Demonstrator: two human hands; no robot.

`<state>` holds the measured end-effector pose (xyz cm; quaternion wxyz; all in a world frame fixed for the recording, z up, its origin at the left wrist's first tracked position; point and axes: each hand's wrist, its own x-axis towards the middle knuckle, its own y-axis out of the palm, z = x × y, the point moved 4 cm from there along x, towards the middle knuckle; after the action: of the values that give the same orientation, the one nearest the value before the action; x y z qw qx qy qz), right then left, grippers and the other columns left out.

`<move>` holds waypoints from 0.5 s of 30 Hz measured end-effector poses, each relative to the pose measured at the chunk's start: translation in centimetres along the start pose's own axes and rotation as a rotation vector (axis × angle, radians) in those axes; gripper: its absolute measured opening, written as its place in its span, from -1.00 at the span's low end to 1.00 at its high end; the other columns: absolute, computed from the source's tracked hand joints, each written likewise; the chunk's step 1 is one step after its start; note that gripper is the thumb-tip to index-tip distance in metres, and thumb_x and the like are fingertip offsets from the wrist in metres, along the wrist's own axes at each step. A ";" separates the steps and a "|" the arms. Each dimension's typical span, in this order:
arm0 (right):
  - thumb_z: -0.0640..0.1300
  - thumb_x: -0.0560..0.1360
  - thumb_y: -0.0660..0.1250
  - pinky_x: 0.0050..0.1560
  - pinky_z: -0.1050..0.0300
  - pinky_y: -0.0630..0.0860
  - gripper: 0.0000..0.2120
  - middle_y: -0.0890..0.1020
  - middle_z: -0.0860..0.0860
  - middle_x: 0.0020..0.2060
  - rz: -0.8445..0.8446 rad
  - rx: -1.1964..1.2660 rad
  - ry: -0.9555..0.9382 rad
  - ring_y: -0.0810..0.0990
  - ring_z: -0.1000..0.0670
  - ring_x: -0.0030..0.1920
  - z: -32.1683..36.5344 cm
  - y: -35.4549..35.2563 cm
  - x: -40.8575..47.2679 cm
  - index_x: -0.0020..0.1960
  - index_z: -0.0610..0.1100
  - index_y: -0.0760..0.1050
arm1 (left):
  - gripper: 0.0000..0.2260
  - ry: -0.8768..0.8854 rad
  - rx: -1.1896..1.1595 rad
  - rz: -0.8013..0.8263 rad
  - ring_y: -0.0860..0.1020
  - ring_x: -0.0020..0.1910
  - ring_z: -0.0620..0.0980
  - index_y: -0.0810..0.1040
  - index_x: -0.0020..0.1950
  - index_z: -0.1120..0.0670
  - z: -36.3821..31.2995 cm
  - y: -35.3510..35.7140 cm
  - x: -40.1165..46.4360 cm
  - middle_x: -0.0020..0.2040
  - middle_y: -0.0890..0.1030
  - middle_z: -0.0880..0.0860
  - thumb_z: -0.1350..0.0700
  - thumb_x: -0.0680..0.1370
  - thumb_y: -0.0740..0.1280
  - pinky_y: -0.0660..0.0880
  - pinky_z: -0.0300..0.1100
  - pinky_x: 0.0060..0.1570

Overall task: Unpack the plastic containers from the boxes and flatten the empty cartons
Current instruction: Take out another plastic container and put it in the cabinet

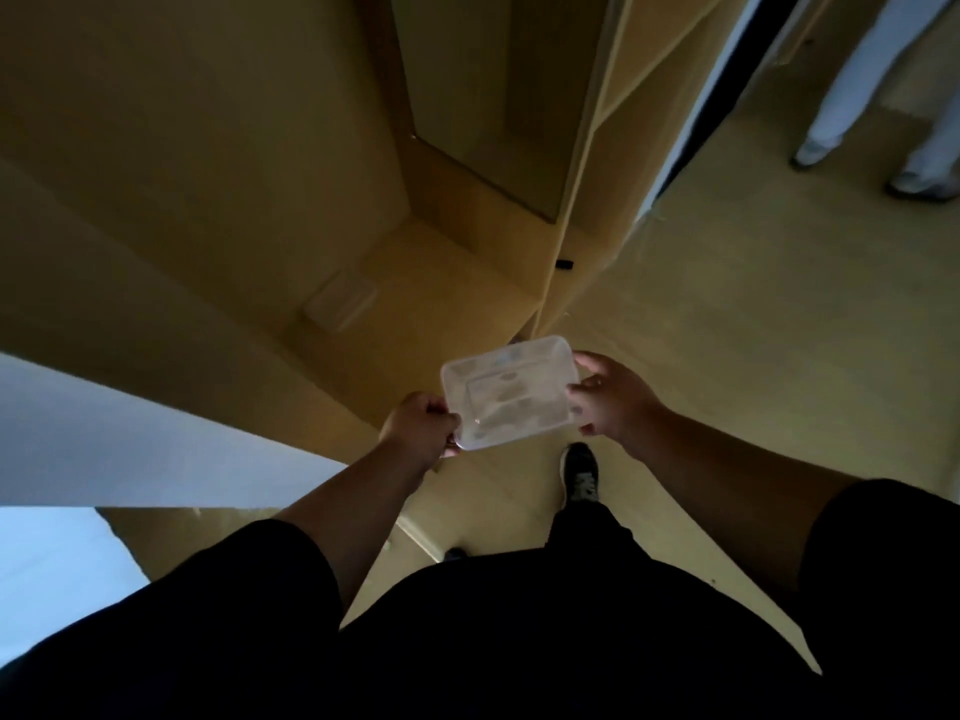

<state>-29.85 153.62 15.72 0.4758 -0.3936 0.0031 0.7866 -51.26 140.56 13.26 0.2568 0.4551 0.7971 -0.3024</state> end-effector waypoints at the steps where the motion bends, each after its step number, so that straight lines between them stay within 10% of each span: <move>1: -0.18 0.56 0.32 -0.23 0.02 0.67 -0.51 0.65 -0.07 0.06 0.038 -0.021 -0.001 0.71 -0.09 -0.08 0.6 -0.1 1.6 0.45 0.10 0.37 | -0.90 -0.020 -0.005 -0.026 0.66 -0.23 0.20 0.55 -0.04 0.18 -0.3 0.1 0.8 -0.14 0.66 0.24 0.28 0.46 0.39 0.65 0.15 -0.14; 15: -0.24 0.56 0.34 -0.30 0.09 0.60 -0.87 0.68 -0.19 -0.07 0.404 -0.260 -0.095 0.68 -0.11 -0.22 13.6 1.9 15.5 0.07 -0.10 0.60 | -0.82 -0.183 -0.500 -0.464 0.56 -0.30 0.04 0.55 0.09 0.16 -5.3 -0.7 5.8 -0.20 0.59 0.13 0.32 0.51 0.38 0.58 -0.11 -0.30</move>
<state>-43.28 169.30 14.78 0.2537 -0.4057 -0.0420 0.8771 -55.21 147.43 13.10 0.3550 0.1558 0.9025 -0.1877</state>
